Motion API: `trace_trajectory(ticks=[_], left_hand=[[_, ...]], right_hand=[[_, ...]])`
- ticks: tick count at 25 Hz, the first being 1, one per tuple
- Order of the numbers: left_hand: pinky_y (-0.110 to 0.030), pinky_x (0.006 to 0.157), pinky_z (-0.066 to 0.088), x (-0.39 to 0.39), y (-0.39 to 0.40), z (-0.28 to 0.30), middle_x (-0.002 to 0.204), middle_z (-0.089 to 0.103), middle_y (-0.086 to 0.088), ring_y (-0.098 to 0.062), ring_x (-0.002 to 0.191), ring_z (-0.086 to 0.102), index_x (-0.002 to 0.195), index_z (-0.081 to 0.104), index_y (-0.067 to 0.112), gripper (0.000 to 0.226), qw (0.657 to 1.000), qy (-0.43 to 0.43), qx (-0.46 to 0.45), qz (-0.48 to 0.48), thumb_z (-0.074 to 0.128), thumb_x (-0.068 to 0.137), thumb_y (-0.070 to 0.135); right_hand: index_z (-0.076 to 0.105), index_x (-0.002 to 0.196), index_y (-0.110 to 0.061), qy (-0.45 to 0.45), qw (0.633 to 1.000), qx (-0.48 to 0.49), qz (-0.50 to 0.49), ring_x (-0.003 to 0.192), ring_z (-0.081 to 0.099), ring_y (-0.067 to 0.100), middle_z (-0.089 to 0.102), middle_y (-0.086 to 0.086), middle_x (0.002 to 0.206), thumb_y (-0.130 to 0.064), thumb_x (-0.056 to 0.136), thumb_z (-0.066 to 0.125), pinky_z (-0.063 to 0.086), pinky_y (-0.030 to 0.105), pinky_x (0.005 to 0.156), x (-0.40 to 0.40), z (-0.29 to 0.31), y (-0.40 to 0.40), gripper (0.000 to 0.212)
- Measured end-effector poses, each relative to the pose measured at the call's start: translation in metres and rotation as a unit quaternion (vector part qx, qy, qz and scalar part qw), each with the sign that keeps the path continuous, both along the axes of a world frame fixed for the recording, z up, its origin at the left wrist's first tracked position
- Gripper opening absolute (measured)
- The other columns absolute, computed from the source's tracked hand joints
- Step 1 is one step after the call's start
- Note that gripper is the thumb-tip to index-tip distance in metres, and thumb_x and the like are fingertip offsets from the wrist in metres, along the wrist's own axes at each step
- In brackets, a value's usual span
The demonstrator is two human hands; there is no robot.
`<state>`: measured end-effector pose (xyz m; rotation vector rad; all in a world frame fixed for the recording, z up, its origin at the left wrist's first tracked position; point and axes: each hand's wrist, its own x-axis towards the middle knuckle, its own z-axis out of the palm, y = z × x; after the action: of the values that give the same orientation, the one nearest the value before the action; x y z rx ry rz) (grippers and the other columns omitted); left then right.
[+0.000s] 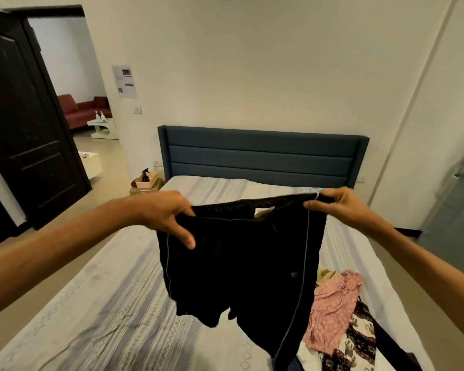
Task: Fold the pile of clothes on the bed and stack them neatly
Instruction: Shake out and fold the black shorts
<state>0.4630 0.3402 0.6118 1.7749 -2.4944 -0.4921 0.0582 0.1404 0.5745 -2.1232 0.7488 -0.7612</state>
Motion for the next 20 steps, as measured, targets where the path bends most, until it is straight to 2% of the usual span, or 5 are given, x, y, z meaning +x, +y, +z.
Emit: trace_trajectory(ticks=[6,9,12,15,20], left_hand=[[-0.026,0.067,0.046,0.026,-0.004,-0.027,0.075,0.062,0.009,-0.009,0.072,0.060,0.077,0.070,0.027,0.049,0.986,0.116,-0.055,0.106,0.064,0.085,0.075],[-0.023,0.062,0.043,-0.008,-0.011,-0.019,0.070,0.061,0.003,-0.016,0.067,0.059,0.073,0.068,0.026,0.034,0.989,0.109,-0.068,0.075,0.070,0.088,0.057],[-0.027,0.057,0.046,-0.053,-0.030,-0.004,0.066,0.062,0.010,-0.016,0.062,0.059,0.074,0.069,0.039,0.020,0.995,0.074,-0.071,0.007,0.078,0.091,0.042],[-0.033,0.059,0.051,-0.076,-0.042,0.018,0.070,0.066,0.008,-0.018,0.066,0.063,0.084,0.075,0.030,0.011,0.992,0.050,-0.112,-0.034,0.080,0.090,0.037],[-0.024,0.056,0.045,-0.080,-0.039,0.053,0.069,0.061,0.011,-0.016,0.064,0.060,0.078,0.067,0.043,0.022,0.980,0.082,-0.172,-0.063,0.084,0.087,0.033]], right_hand=[[0.076,0.082,0.005,0.006,0.999,0.022,-0.043,0.078,0.072,0.025,0.075,0.014,0.082,-0.057,0.083,0.079,0.060,0.045,0.082,-0.025,0.014,-0.023,0.061],[0.076,0.101,-0.015,0.100,0.994,-0.038,0.000,0.088,0.074,0.011,0.076,-0.001,0.094,-0.061,0.087,0.065,0.063,0.044,0.085,0.002,0.004,0.013,0.049],[0.062,0.131,-0.037,0.108,0.984,-0.066,0.128,0.119,0.061,-0.001,0.063,-0.020,0.130,-0.059,0.093,0.068,0.054,0.027,0.100,0.057,-0.032,0.075,0.044],[0.051,0.138,-0.047,0.186,0.965,-0.092,0.163,0.129,0.050,0.010,0.046,-0.011,0.144,-0.078,0.089,0.058,0.048,0.036,0.108,0.105,-0.104,0.101,0.058],[0.064,0.129,-0.032,0.269,0.948,-0.104,0.134,0.109,0.060,0.026,0.056,0.003,0.127,-0.084,0.091,0.034,0.053,0.048,0.094,0.112,-0.188,0.099,0.071]])
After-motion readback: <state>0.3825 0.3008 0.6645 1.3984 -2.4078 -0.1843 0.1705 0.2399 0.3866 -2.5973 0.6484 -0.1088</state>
